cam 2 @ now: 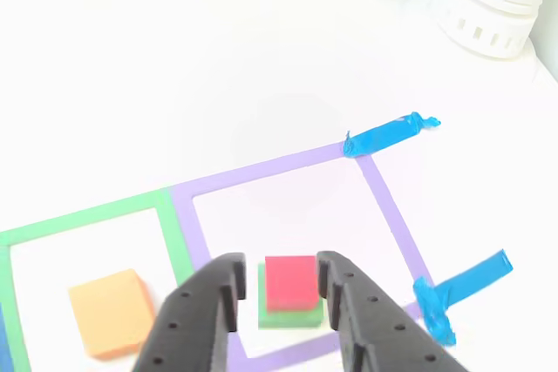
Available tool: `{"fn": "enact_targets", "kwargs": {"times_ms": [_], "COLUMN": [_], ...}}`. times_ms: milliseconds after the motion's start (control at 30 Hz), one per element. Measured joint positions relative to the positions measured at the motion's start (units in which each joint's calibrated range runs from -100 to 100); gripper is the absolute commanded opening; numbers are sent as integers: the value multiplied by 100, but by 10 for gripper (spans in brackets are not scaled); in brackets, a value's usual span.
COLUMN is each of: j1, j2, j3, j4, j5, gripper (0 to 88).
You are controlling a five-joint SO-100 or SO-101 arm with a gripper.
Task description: Tower of hanoi
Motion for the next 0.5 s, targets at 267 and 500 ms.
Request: {"fn": "enact_targets", "kwargs": {"times_ms": [267,500], "j1": [-468,-1592], "j2": [-1055,-785], "j3": [-2426,-5719], "j4": [4297,7005], "j5": [-18,-18], "gripper": [2,2]}}
